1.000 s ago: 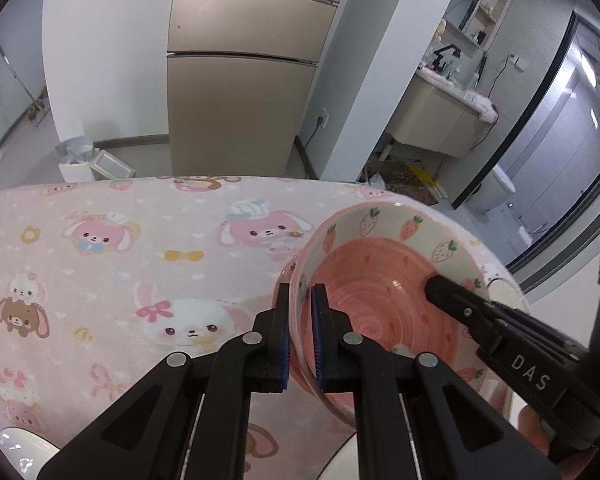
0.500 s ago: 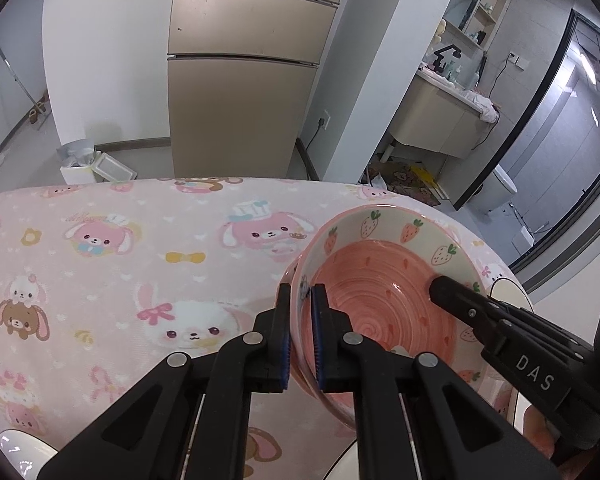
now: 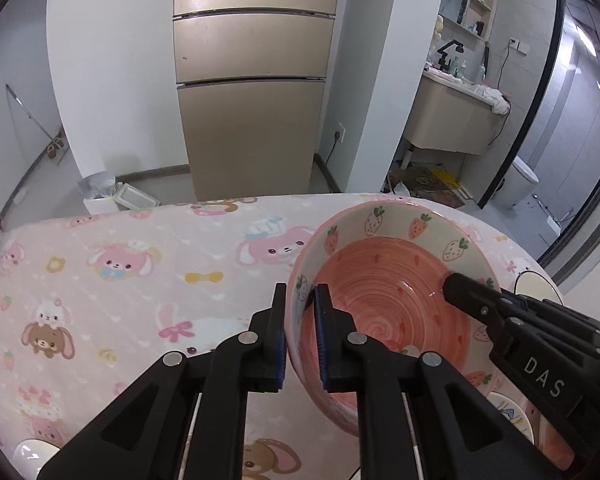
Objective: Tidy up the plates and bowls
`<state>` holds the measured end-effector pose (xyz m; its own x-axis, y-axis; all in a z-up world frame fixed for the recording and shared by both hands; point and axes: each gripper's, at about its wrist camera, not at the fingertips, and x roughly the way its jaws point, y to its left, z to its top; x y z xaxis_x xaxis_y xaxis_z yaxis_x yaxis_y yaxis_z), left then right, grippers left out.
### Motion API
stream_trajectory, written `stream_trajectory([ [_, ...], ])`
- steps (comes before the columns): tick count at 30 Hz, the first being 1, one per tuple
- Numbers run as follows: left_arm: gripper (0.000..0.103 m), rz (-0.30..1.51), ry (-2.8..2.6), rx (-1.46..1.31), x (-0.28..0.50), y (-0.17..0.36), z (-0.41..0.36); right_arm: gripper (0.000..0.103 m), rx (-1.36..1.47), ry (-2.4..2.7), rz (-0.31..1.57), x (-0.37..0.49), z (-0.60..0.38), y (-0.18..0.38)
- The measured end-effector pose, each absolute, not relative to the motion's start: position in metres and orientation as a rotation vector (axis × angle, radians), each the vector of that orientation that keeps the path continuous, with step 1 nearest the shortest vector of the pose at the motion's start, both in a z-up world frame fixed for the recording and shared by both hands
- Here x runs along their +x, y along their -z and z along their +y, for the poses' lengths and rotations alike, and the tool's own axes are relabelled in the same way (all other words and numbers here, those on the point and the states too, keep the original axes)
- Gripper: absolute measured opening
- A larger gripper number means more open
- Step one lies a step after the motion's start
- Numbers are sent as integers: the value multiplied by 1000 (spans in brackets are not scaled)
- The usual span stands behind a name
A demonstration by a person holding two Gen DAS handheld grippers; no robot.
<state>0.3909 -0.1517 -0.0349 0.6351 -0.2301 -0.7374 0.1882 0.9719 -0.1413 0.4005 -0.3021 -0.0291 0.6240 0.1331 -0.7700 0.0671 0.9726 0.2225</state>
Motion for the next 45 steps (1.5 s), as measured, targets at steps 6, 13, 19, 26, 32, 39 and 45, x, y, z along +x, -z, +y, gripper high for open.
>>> stream_trajectory([
  [6, 11, 850, 220, -35, 392, 41, -153, 10, 217, -32, 905, 403, -301, 36],
  [13, 13, 863, 223, -9, 392, 44, -156, 10, 176, -19, 912, 403, -296, 34],
  [19, 9, 892, 204, 12, 394, 55, -157, 9, 105, 11, 909, 402, -291, 36],
  [26, 9, 890, 201, 19, 393, 56, -158, 9, 95, 13, 906, 402, -294, 36],
  [32, 12, 917, 208, 13, 396, 60, -159, 9, 81, 20, 907, 402, -295, 36],
  [39, 55, 853, 207, -1, 390, 44, -154, 10, 168, 15, 900, 402, -305, 30],
  [45, 57, 759, 191, 14, 376, 11, -152, 11, 214, 31, 855, 394, -317, 12],
])
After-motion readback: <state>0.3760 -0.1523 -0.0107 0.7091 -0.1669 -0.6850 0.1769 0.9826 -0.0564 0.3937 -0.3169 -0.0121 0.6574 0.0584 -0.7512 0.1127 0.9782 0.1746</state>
